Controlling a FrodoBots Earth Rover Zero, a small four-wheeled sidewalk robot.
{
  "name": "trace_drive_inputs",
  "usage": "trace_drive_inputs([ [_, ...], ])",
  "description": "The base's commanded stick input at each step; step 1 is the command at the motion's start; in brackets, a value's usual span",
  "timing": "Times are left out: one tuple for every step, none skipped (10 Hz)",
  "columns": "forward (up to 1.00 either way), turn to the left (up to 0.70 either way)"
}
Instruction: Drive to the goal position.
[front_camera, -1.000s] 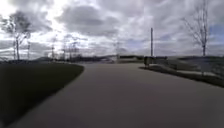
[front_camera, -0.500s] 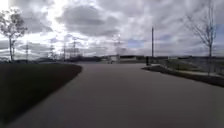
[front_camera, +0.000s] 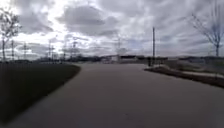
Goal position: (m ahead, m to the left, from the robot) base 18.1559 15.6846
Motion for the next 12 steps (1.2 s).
trace_drive_inputs([
  [0.99, 0.02],
  [0.99, 0.02],
  [0.99, 0.02],
  [0.99, 0.02],
  [1.0, 0.02],
  [1.0, 0.02],
  [1.0, 0.02],
  [1.0, 0.02],
  [1.0, 0.02],
  [1.0, 0.02],
  [0.99, 0.02],
  [0.99, 0.02],
])
